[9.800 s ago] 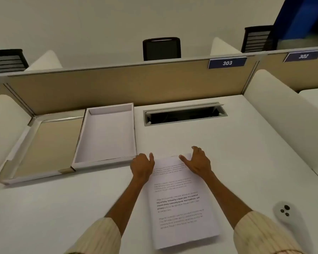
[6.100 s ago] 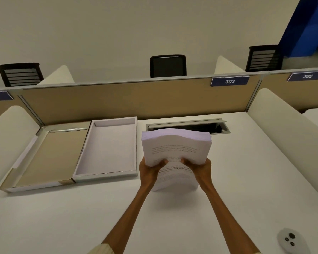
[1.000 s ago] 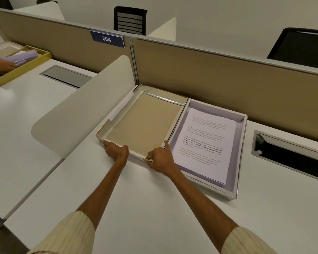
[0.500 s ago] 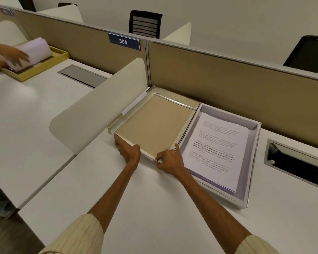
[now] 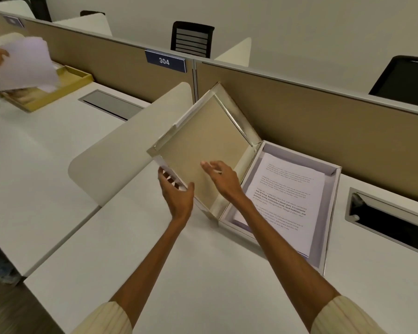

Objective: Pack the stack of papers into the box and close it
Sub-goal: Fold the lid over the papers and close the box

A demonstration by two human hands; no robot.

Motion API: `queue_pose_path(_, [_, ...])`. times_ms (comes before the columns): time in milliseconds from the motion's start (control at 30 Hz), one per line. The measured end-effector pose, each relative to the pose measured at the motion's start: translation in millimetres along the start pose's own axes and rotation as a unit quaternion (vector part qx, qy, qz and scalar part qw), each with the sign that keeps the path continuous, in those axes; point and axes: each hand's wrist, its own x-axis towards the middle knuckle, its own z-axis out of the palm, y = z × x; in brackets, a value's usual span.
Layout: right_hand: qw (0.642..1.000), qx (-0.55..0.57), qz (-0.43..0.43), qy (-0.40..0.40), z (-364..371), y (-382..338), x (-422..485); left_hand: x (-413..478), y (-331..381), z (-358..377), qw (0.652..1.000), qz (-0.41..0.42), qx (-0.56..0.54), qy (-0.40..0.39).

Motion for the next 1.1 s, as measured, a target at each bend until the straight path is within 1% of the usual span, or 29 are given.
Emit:
queue_pose_path(100, [0.999,0.041,-0.020,0.027,-10.8,-21.7,7.2,-10.4,8.4,9.0,0.999,0.032,0.022,-0.038])
queue_pose_path(200, [0.994,0.103,-0.025,0.037,-25.6,-40.7,10.5,-22.0,13.7,16.1,0.997,0.040,0.022,-0.070])
queue_pose_path(333, [0.987,0.155,-0.017,0.039,-47.7,-62.5,10.5,-36.6,16.0,22.7,0.986,0.076,0.108,-0.097])
queue_pose_path(400, [0.984,0.173,-0.009,0.051,-55.5,-70.6,8.8,-43.3,20.5,26.0,0.981,0.093,0.131,-0.113])
queue_pose_path(500, [0.984,0.154,0.024,0.090,-62.3,-75.4,5.8,-48.6,25.7,25.6,0.974,0.114,0.112,-0.161])
queue_pose_path(567, [0.983,0.130,0.044,0.118,-65.3,-75.0,3.1,-48.5,29.1,23.1,0.971,0.114,0.044,-0.205])
queue_pose_path(600, [0.982,0.121,0.049,0.137,-67.0,-74.3,1.1,-46.4,31.7,23.6,0.974,0.078,-0.009,-0.212])
queue_pose_path(633, [0.980,0.116,0.054,0.155,-69.2,-73.5,-1.5,-42.4,33.2,25.3,0.977,0.017,-0.064,-0.204])
queue_pose_path(667, [0.977,0.116,0.059,0.171,-71.7,-72.7,-4.4,-36.6,33.7,27.1,0.977,-0.058,-0.091,-0.184])
queue_pose_path(700, [0.973,0.122,0.064,0.182,-74.7,-71.5,-7.7,-29.9,31.9,27.3,0.974,-0.129,-0.079,-0.170])
queue_pose_path(733, [0.970,0.135,0.070,0.191,-77.7,-69.6,-10.7,-21.9,26.9,26.0,0.966,-0.192,-0.029,-0.172])
queue_pose_path(767, [0.965,0.154,0.075,0.198,-81.1,-66.9,-13.6,-15.1,19.5,23.4,0.948,-0.247,0.037,-0.199])
queue_pose_path(800, [0.960,0.173,0.075,0.206,-84.9,-63.1,-16.8,-10.5,11.5,19.6,0.919,-0.291,0.100,-0.245])
queue_pose_path(833, [0.956,0.187,0.075,0.213,-88.7,-58.8,-20.5,-7.4,5.4,16.1,0.891,-0.320,0.141,-0.290])
queue_pose_path(867, [0.953,0.197,0.076,0.220,-92.6,-54.0,-24.4,-5.4,3.9,14.1,0.868,-0.337,0.158,-0.329])
queue_pose_path(967, [0.941,0.232,0.078,0.234,-104.2,-35.6,-36.3,-3.3,11.6,18.1,0.808,-0.392,0.122,-0.422])
queue_pose_path(1000, [0.938,0.244,0.080,0.235,-108.3,-29.7,-40.4,-2.8,14.8,21.2,0.797,-0.402,0.113,-0.436])
queue_pose_path(1100, [0.934,0.250,0.083,0.240,-126.0,-14.6,-51.1,-1.2,16.9,30.2,0.782,-0.419,0.119,-0.446])
